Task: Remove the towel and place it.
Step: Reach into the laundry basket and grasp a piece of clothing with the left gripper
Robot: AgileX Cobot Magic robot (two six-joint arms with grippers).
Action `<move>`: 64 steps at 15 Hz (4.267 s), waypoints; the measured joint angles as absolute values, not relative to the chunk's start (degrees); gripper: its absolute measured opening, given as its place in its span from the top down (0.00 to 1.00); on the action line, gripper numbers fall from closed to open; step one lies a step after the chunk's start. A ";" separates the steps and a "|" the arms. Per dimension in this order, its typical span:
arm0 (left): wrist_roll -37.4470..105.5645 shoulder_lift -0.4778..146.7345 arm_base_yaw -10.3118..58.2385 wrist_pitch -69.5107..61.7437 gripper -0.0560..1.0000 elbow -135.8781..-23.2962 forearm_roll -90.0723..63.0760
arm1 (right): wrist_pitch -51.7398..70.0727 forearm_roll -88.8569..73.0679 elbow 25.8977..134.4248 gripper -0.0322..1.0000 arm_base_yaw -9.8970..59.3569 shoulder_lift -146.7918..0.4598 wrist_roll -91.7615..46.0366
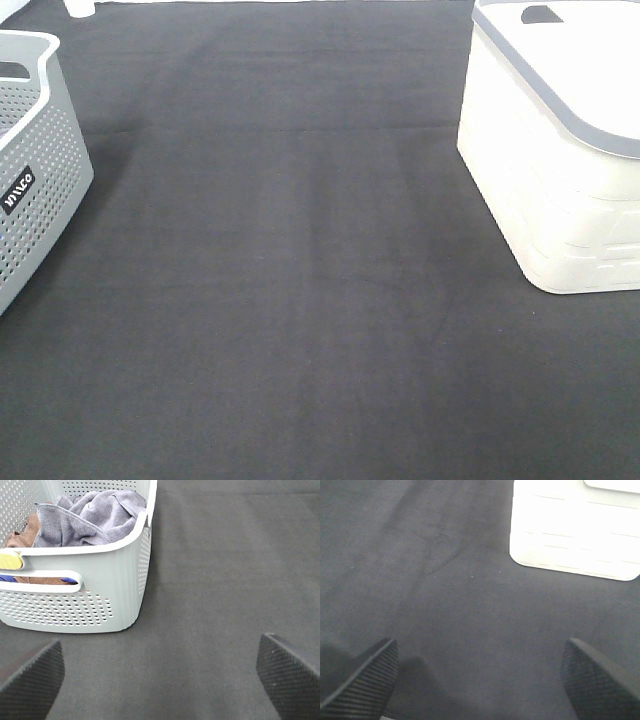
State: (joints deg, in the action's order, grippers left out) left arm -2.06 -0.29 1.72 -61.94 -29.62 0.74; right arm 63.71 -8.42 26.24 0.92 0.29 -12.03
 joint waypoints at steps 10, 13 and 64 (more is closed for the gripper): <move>-1.89 -0.29 1.72 -61.94 0.01 -29.62 0.86 | 63.71 -8.42 26.24 0.15 0.92 0.29 -12.03; -1.89 -0.29 1.72 -61.94 0.01 -29.62 0.86 | 63.71 -8.42 26.24 0.15 0.92 0.29 -12.03; 19.42 50.08 1.72 -69.67 0.03 -66.41 1.38 | 63.71 -8.42 26.24 0.15 0.92 0.29 -12.03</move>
State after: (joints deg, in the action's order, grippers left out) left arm 19.42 50.08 1.72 -69.67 -66.41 1.38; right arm 63.71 -8.42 26.24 0.92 0.29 -12.03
